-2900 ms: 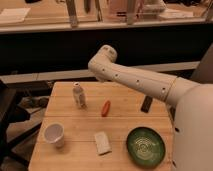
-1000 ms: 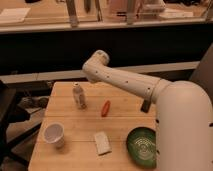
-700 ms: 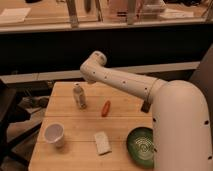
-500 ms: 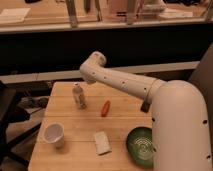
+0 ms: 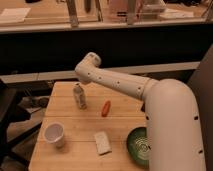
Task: Knock the bottle over
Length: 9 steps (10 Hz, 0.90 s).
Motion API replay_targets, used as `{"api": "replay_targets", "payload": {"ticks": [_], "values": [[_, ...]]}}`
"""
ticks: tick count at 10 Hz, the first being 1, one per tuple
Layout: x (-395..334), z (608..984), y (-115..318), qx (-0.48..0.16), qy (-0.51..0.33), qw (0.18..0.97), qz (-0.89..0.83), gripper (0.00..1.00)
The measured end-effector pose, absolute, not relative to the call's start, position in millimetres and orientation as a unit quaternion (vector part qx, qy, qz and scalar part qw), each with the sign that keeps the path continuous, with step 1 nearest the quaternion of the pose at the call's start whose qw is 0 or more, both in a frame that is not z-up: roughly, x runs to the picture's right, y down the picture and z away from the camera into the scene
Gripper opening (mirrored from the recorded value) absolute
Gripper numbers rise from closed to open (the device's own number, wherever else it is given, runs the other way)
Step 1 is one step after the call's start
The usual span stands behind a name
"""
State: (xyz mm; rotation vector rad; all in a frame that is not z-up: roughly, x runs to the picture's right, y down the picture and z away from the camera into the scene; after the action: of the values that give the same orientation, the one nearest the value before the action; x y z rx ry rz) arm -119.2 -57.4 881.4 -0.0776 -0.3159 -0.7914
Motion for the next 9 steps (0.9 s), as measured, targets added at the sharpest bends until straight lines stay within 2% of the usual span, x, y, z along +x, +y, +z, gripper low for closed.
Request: {"api": "replay_targets", "payload": {"ticks": [9], "values": [[-150.1, 874.4, -51.6, -0.027, -0.177, 0.889, -0.421, 0.02]]}}
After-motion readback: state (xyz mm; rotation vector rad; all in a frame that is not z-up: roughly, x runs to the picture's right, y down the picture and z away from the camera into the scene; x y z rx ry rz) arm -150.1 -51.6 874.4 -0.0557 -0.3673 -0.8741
